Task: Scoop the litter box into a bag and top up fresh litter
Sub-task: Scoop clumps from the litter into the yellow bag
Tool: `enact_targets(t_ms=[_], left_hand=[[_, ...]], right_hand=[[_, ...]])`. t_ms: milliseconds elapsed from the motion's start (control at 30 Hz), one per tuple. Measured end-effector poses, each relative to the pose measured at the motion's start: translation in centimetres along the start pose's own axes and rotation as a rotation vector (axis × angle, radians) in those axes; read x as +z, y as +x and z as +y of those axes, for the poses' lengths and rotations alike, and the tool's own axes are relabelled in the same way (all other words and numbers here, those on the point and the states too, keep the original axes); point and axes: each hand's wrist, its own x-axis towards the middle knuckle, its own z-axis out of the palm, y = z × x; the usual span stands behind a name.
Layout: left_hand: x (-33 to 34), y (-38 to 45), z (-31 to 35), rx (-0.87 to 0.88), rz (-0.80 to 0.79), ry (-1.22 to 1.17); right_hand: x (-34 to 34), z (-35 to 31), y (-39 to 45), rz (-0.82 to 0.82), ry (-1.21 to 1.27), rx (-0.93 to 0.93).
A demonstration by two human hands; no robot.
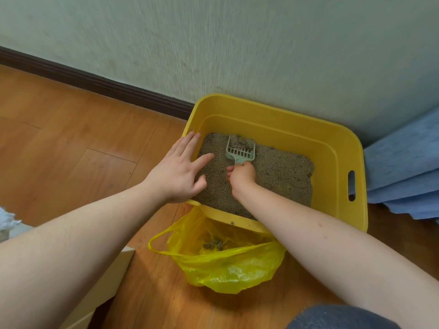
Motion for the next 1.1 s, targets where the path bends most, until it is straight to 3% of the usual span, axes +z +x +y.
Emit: enact_targets(t_ms=[733, 1100], left_hand=[[0.0, -0.1, -0.2, -0.007, -0.027, -0.009], [-0.3, -0.3, 0.0, -0.006, -0.034, 0.0]], right_hand=[[-7.5, 0.8, -0.9, -0.182, -0.444, -0.292], [-14.1, -2.0, -4.3, -0.329, -0.859, -0.404]])
